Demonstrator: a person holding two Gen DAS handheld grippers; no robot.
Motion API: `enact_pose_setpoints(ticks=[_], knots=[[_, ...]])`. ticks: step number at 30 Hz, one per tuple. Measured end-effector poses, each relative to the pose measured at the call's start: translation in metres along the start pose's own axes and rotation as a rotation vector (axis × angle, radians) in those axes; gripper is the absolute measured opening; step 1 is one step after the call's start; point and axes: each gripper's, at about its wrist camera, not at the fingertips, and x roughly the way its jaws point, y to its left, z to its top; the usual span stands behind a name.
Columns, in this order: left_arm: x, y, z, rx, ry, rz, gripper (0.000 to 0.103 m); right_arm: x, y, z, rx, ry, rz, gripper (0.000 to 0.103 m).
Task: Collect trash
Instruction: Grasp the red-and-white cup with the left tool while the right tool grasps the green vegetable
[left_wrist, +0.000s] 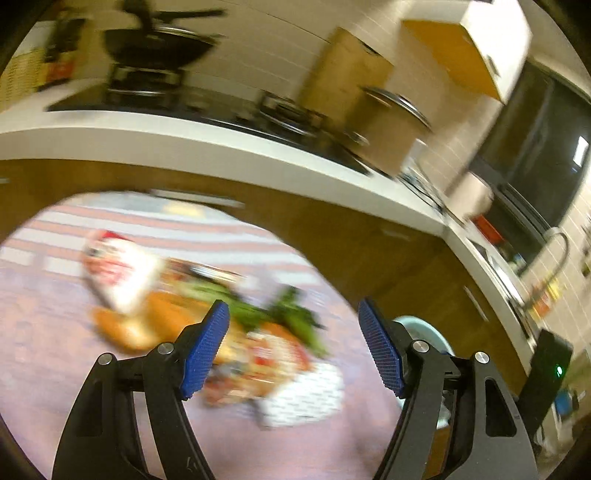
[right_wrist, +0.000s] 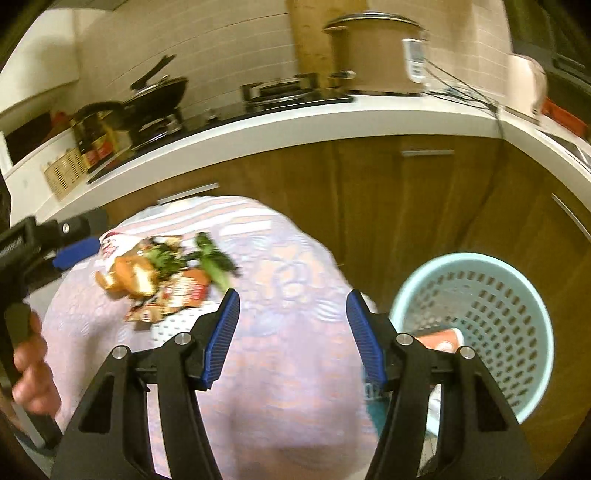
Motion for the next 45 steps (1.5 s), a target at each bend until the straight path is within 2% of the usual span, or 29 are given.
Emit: enact_pose_setpoints(ticks=[7, 10, 18, 24, 28, 32, 34, 37, 39, 42, 45], knots=[[-0.012, 0.078, 0.031, -0.043, -0.041, 0.135, 0.071, 0.027, 0.045, -0.011, -0.049, 0.010, 0.062, 0.056], [-0.003, 0.107, 0.039, -0.059, -0.027, 0.156, 0.071, 0.038, 0.055, -0.018, -0.066, 0.015, 0.075, 0.056], [0.050, 0.142, 0.044, -0.068, 0.067, 0.169, 0.071, 0.060, 0.064, -0.023, -0.070, 0.049, 0.078, 0.056], [0.051, 0.137, 0.032, -0.079, 0.121, 0.087, 0.069, 0.066, 0.061, -0.024, -0.063, 0.061, 0.078, 0.056], [0.037, 0.127, 0.014, -0.080, 0.166, 0.039, 0.069, 0.066, 0.061, -0.023, -0.071, 0.059, 0.081, 0.056], [0.014, 0.116, -0.008, -0.067, 0.177, -0.004, 0.069, 0.064, 0.062, -0.024, -0.079, 0.054, 0.083, 0.056], [0.005, 0.115, -0.014, -0.064, 0.176, 0.007, 0.069, 0.064, 0.062, -0.025, -0.081, 0.054, 0.085, 0.056], [-0.013, 0.122, -0.017, -0.048, 0.128, 0.104, 0.069, 0.063, 0.063, -0.025, -0.082, 0.052, 0.089, 0.056], [-0.020, 0.125, -0.014, -0.023, 0.110, 0.138, 0.073, 0.063, 0.064, -0.025, -0.085, 0.052, 0.088, 0.056], [-0.016, 0.131, 0.000, 0.000, 0.105, 0.146, 0.083, 0.064, 0.065, -0.025, -0.089, 0.054, 0.088, 0.056], [0.001, 0.134, 0.014, 0.026, 0.130, 0.123, 0.085, 0.064, 0.065, -0.025, -0.091, 0.055, 0.086, 0.056]])
